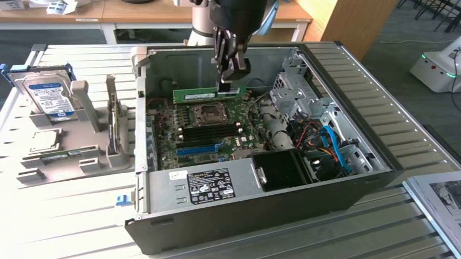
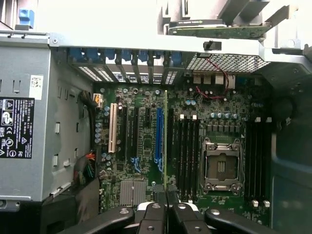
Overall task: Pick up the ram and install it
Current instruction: 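Pick up the ram and move it above insertion slot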
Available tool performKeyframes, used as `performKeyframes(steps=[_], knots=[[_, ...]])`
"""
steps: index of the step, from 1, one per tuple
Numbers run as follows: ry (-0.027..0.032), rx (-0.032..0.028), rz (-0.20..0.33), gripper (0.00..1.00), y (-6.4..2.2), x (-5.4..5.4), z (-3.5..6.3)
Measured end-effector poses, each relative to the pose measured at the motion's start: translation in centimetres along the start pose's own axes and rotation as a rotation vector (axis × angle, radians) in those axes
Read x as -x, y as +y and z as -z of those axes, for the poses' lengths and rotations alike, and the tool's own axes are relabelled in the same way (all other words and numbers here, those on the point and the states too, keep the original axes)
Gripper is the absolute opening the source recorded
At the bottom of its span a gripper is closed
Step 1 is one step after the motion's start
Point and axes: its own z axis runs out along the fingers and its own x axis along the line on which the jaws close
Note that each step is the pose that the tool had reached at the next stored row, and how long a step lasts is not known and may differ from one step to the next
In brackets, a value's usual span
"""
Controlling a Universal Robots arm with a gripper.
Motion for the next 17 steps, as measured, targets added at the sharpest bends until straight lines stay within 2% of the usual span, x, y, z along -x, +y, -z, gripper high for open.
performKeyframes(steps=[17], knots=[[0.0004,0.0002,0.000,0.12,-0.13,0.0,-2.56]])
